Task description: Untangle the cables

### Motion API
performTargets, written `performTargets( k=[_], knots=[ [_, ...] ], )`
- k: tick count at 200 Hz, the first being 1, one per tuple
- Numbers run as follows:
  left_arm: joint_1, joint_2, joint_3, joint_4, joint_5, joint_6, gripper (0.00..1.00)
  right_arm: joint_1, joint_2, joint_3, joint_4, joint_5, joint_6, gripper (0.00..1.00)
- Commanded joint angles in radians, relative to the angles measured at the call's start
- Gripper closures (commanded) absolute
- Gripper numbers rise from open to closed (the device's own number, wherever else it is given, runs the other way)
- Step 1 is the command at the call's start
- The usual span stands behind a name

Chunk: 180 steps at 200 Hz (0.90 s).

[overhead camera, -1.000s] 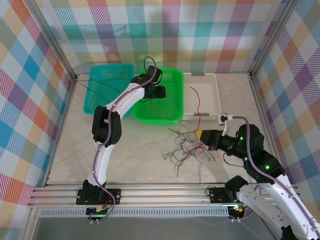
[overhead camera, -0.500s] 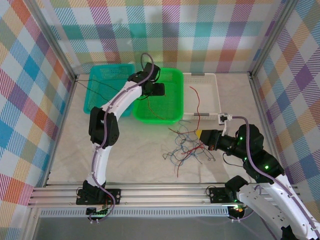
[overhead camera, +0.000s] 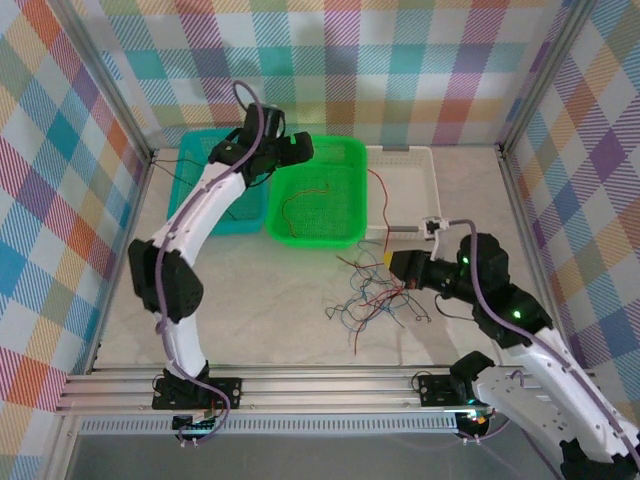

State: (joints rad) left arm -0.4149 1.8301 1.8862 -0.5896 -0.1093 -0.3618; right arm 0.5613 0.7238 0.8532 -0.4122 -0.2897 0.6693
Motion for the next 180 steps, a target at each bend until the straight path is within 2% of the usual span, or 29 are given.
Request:
performTargets(
  k=[1,43,77,100,129,151,180],
  knots=[
    [-0.001,-0.157,-0.108,0.073,0.009,-0.033,0.0,-0.003,0.126,0.109,0.106,-0.032,-0.041,1.0],
    [-0.001,-0.454,-0.401,0.147,-0.064,-0.077,0.0,-0.003,0.404,0.31,0.19,-0.021,-0.091,1.0],
    [0.0,-0.642,-0.574,0.084,-0.127,-0.096,0.0,-0.003,0.625,0.475,0.226,0.011,-0.153,1.0],
    [-0.001,-0.757,-0.681,0.067,-0.199,-0.092,0.0,-0.004,0.773,0.577,0.255,0.029,-0.187,1.0],
    [-0.002,-0.908,-0.849,0.157,-0.31,-0.097,0.0,-0.012,0.952,0.716,0.213,0.079,-0.242,1.0],
    [-0.002,-0.954,-0.91,0.204,-0.328,-0.117,0.0,-0.015,1.068,0.796,0.193,0.097,-0.259,1.0],
    [-0.002,-0.918,-0.886,0.181,-0.298,-0.126,0.0,-0.016,1.201,0.867,0.148,0.134,-0.277,1.0]
  ],
)
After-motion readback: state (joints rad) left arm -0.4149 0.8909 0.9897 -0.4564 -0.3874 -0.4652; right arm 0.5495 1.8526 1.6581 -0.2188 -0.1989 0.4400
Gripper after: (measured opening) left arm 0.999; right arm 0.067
